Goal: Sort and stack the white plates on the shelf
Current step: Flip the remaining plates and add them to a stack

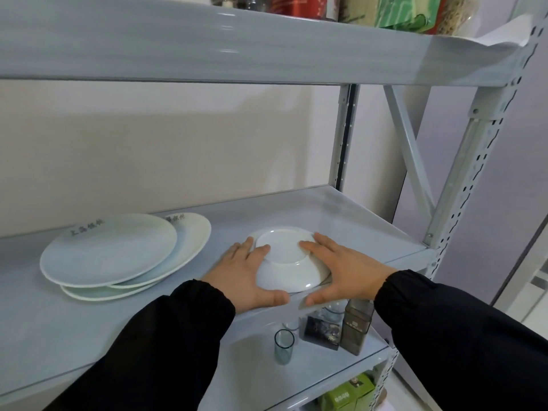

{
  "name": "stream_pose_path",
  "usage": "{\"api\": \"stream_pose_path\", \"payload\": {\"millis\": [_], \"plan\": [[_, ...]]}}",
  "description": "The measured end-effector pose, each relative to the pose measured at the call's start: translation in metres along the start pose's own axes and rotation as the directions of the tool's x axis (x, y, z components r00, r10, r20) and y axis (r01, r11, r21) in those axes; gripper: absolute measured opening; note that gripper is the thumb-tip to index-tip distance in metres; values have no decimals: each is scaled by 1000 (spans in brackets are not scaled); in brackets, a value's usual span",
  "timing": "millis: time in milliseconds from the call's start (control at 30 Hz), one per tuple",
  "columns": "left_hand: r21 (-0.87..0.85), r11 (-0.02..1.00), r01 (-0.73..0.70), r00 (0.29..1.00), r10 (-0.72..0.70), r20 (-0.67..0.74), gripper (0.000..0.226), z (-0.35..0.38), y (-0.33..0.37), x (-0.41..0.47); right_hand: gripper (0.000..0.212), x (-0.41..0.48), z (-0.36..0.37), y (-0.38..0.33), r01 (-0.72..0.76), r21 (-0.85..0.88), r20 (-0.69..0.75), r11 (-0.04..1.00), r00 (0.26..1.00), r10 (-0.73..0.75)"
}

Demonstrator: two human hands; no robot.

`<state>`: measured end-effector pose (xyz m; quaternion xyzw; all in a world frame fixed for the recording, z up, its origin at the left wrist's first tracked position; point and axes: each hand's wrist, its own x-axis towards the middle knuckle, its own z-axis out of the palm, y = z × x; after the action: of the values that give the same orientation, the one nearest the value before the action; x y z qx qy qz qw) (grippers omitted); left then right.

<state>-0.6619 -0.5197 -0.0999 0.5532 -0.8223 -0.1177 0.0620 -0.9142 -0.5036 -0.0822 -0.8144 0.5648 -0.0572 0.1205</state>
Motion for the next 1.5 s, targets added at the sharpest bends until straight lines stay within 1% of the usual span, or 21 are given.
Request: {"api": "stream_pose_path", "payload": {"millis": [67, 200, 300, 433, 500, 567, 600, 633, 700, 800, 933, 1067, 1167, 1200, 1267, 1300, 1400, 1433, 1500], "plan": [[9, 1000, -16, 1000, 16, 16, 141, 0, 0, -2, 126, 2, 6, 3, -22, 2, 0, 1000, 1000, 22], [24, 999, -21, 999, 20, 29, 137, 0, -3, -9, 127, 2, 8, 3, 3, 16, -40, 1000, 999, -2], [31, 999, -31, 1000, 31, -4, 127, 2, -5, -15, 131, 0, 8, 3, 19, 36, -61, 999, 998, -16], [-15, 999, -47, 998, 47, -39, 126, 1, -8, -18, 129, 2, 10, 3, 30, 55, -74, 998, 997, -25], [-47, 997, -53, 995, 49, -87, 121, 1, -11, -18, 123, 2, 8, 6, 30, 113, -83, 993, 996, -20], [-73, 997, -36, 989, 25, -148, 104, 0, -15, -14, 112, 3, 2, 13, 30, 162, -88, 986, 996, -16], [-78, 997, -10, 990, -1, -139, 102, -1, -15, -11, 109, 3, -2, 16, 20, 170, -78, 985, 997, -7], [-71, 997, 20, 994, -27, -108, 105, -2, -15, -9, 110, 4, -4, 20, -3, 165, -59, 986, 998, 13], [-48, 998, 49, 997, -52, -54, 114, -2, -12, -3, 118, 8, -6, 22, -52, 118, -16, 992, 998, 54], [-131, 991, 30, 999, -34, -30, 118, -2, -8, 1, 123, 16, -2, 16, -74, 124, -3, 989, 997, 75], [-165, 986, -16, 998, 7, -56, 118, -1, -11, 2, 110, 19, -3, 9, -97, 244, -42, 965, 993, 111], [-233, 969, -79, 993, 57, -100, 112, -5, -12, -2, 100, 16, -3, 13, -90, 345, -64, 934, 991, 118], [-280, 956, -85, 992, 54, -118, 111, -6, -14, -7, 95, 12, -4, 15, -77, 416, -74, 906, 990, 118], [-274, 958, -85, 992, 55, -115, 111, -5, -15, -9, 89, 10, -4, 16, -71, 438, -75, 896, 990, 116], [-217, 971, -96, 992, 74, -106, 112, -3, -15, -14, 72, 4, -6, 11, -43, 408, -69, 912, 995, 78], [-186, 978, -99, 992, 82, -96, 112, -2, -15, -17, 75, 1, -6, 9, -28, 369, -66, 929, 996, 56], [-98, 991, -92, 995, 87, -55, 111, 0, -12, -25, 115, -8, 0, 10, -12, 186, -29, 983, 999, 17], [-67, 994, -92, 994, 88, -59, 110, 2, -11, -27, 122, -11, 3, 9, -14, 110, -3, 994, 1000, 15], [-10, 994, -108, 988, 106, -112, 102, 6, -10, -33, 123, -19, 8, 5, -1, -39, 27, 999, 1000, 2]]}}
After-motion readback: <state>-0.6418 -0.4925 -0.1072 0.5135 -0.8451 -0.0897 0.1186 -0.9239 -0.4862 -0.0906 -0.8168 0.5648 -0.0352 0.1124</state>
